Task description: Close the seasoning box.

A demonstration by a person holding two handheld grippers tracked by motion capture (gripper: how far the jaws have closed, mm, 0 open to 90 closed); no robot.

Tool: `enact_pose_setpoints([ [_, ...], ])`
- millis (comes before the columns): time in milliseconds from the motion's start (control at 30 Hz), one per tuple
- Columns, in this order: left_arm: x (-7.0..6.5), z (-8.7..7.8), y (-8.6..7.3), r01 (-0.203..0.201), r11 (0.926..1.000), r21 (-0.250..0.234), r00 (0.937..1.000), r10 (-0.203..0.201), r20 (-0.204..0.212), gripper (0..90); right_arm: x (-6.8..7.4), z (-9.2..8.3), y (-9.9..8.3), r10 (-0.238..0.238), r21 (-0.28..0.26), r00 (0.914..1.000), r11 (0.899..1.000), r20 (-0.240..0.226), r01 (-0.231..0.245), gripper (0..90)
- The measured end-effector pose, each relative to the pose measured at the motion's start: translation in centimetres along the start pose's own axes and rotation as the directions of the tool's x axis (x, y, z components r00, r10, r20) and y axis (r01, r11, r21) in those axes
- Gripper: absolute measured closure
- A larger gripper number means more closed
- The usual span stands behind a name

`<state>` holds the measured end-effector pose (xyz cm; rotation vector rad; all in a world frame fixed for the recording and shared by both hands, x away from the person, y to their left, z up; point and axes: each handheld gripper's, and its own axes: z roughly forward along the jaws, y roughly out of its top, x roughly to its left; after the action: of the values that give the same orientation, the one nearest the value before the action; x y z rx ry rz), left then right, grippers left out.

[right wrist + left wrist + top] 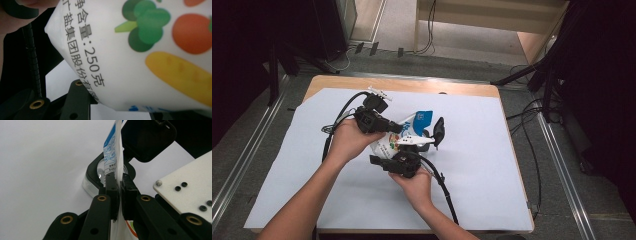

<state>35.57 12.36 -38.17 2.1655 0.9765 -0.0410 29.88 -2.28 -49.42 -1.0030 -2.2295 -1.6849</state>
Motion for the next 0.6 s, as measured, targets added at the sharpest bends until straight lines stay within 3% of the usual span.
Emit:
enact_pose_setpoints([
  [433,-0.16,0.36,-0.12,-0.009,0.9999,0.013,0.9995,0.009,-0.031,89.1,-0.15,0.21,-0.13,0.016,0.011,0.9999,1.000,-0.005,-0.016,65.8],
  [600,-0.24,0.36,-0.07,-0.012,0.9998,0.013,0.9993,0.013,-0.035,89.6,-0.13,0.32,-0.17,-0.010,0.019,0.9998,1.000,0.014,0.010,63.0],
])
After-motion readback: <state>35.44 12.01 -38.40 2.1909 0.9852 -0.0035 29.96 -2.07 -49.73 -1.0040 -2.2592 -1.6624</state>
